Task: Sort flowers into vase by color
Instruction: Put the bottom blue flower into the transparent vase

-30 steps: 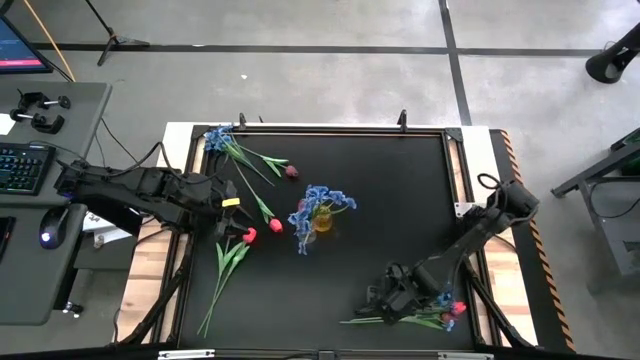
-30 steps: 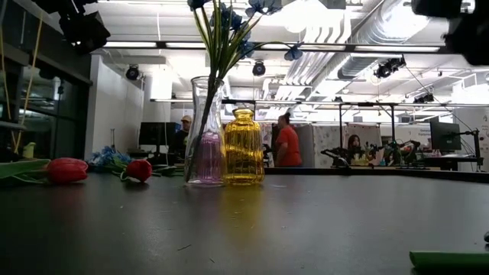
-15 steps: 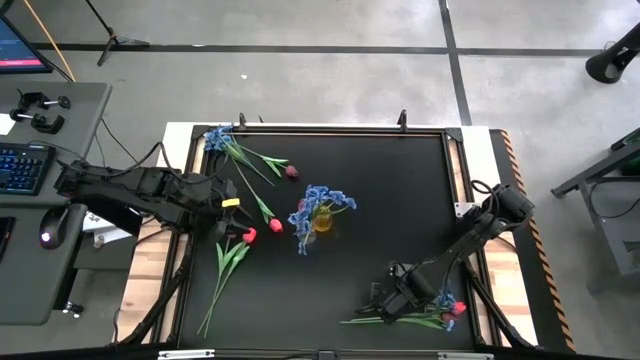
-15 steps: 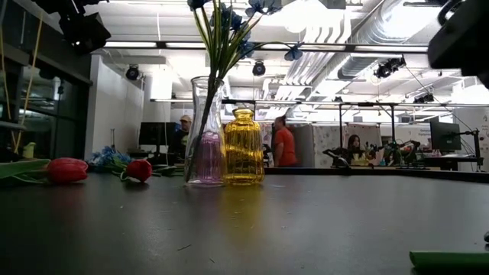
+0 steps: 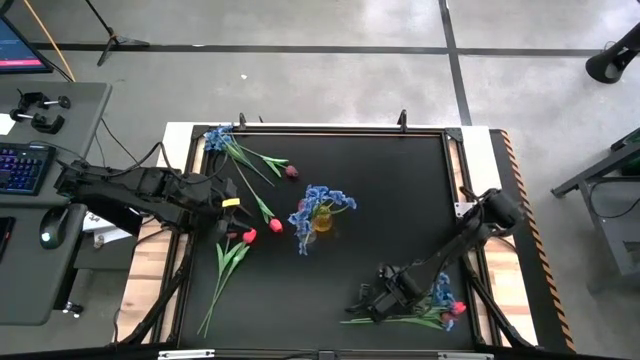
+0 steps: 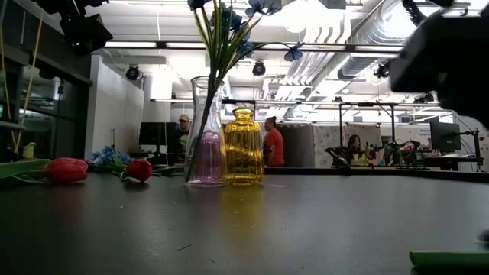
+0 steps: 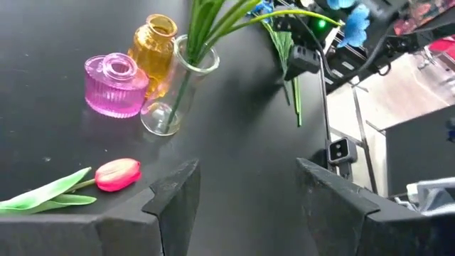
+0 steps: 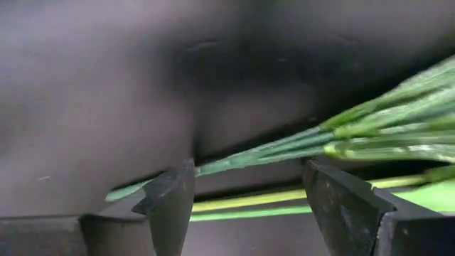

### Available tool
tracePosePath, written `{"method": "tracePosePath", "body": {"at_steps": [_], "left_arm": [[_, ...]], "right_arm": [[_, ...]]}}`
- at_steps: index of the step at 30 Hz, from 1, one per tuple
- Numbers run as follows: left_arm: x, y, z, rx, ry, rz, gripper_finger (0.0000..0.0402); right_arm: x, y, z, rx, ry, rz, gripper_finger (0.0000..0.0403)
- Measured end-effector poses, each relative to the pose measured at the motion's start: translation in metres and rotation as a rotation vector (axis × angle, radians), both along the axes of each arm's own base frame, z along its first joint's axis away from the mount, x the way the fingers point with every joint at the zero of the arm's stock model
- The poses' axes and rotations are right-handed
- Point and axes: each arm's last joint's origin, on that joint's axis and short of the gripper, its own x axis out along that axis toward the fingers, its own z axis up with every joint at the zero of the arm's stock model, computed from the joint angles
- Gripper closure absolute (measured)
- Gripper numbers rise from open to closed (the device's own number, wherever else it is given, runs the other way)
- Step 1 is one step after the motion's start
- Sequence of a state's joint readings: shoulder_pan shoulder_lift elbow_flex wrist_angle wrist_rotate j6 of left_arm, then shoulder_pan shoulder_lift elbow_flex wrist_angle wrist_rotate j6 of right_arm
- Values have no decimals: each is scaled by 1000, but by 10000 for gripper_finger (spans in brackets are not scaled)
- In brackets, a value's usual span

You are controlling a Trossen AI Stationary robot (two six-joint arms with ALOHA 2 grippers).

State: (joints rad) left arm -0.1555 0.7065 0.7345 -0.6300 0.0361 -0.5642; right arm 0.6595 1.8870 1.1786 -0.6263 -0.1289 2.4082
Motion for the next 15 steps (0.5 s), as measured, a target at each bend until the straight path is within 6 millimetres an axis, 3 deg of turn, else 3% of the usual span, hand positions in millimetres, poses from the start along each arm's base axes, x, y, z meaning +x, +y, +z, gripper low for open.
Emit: {"method": "tracePosePath", "body": {"at_steps": [15], "left_arm": [[6, -1, 11, -77, -121, 32, 188]], "right_arm": [[-1, -8, -2, -20, 71, -11, 153]]}}
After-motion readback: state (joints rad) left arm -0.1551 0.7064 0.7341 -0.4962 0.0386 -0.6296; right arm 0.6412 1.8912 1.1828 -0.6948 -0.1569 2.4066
